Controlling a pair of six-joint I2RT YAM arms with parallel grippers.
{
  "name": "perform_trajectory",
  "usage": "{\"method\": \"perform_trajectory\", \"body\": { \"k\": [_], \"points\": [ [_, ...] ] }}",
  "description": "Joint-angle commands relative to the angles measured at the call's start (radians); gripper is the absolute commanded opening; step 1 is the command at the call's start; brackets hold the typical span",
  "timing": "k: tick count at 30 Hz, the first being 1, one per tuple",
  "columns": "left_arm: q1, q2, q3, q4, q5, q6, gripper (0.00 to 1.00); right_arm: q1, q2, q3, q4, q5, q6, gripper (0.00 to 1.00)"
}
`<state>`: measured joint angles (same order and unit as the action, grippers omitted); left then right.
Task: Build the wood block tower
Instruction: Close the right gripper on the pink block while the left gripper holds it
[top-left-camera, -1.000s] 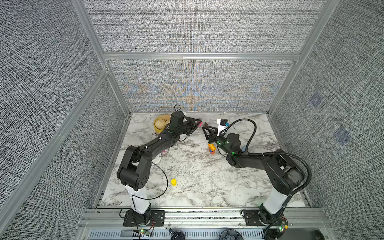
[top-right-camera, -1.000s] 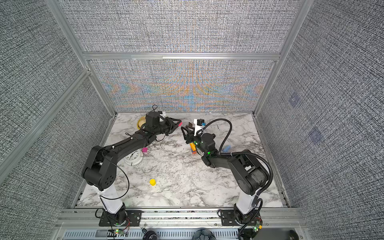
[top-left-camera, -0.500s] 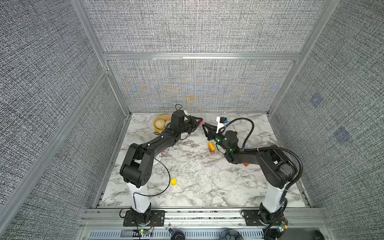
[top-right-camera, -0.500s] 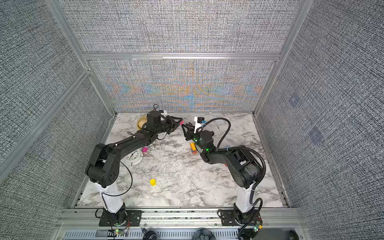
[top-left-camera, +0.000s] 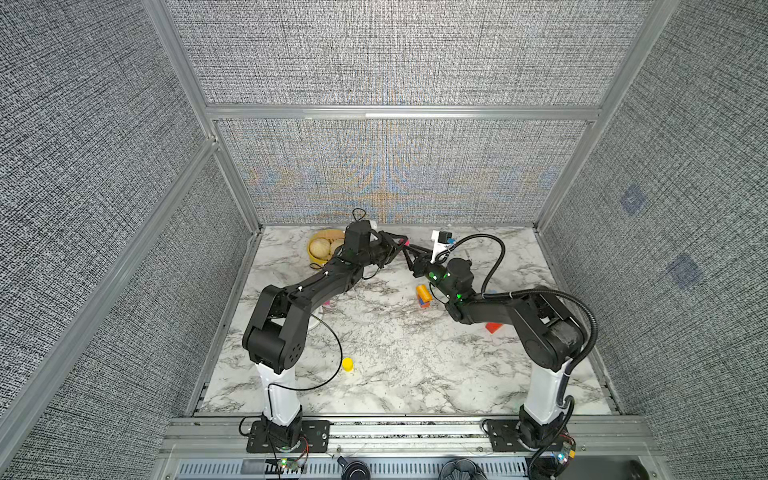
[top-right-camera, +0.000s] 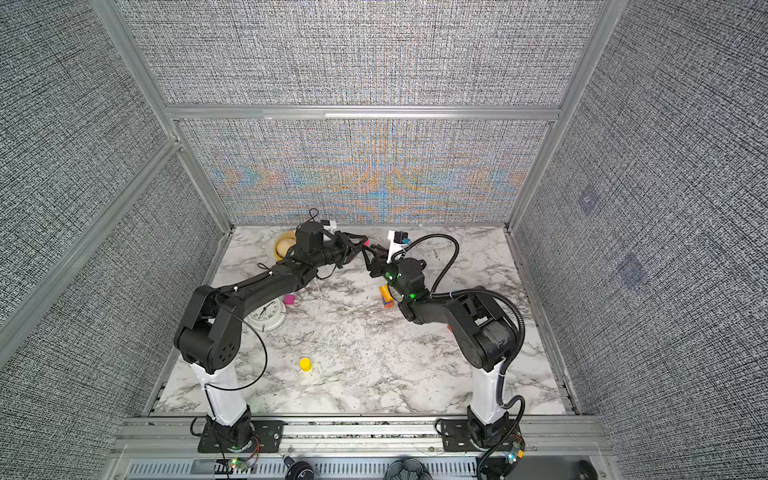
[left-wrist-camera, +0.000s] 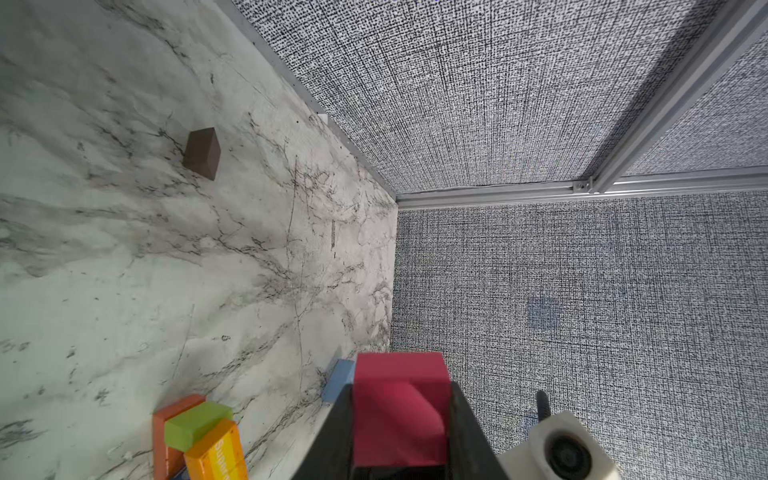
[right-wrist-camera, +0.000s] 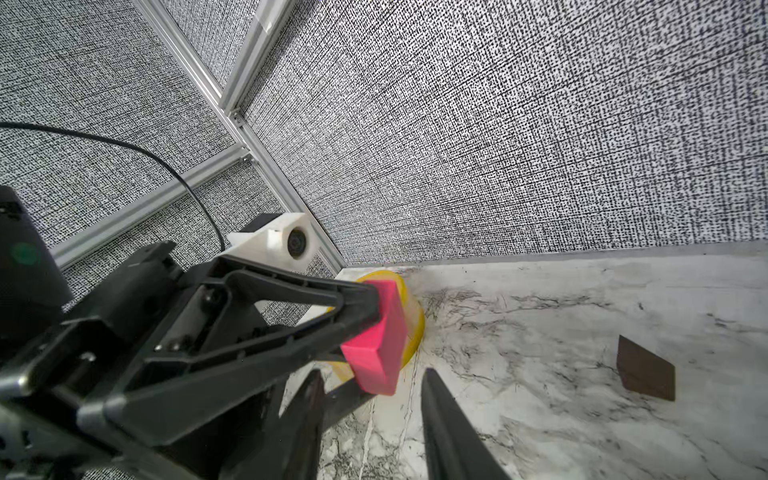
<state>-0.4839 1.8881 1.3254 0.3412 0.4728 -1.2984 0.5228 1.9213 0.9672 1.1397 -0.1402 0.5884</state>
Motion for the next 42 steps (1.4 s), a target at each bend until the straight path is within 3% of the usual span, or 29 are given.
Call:
{"method": "perform_trajectory", "body": {
  "k": [1, 20, 34, 36, 39, 42],
  "points": [
    [0.000, 0.002, 0.012, 0.023, 0.011, 0.005, 0.22, -0.003, 0.008, 0.017, 0.031, 0.003, 0.006, 0.41],
    [-0.001, 0.008, 0.021, 0.025, 0.024, 0.006, 0.21, -0.012, 0.034, 0.070, 0.021, -0.001, 0.020, 0.32],
    [-0.002, 0.006, 0.025, 0.028, 0.035, 0.012, 0.22, -0.021, 0.050, 0.071, 0.018, -0.016, 0.041, 0.12],
    [-0.001, 0.007, 0.023, 0.037, 0.039, 0.020, 0.27, -0.024, 0.046, 0.072, 0.003, -0.023, 0.047, 0.11],
    [-0.002, 0.009, 0.021, 0.069, 0.048, 0.052, 0.41, -0.027, 0.041, 0.063, -0.006, -0.033, 0.052, 0.10],
    [0.003, 0.005, 0.029, 0.042, 0.053, 0.098, 0.68, -0.039, 0.032, 0.045, -0.010, -0.046, 0.061, 0.10]
  ]
}}
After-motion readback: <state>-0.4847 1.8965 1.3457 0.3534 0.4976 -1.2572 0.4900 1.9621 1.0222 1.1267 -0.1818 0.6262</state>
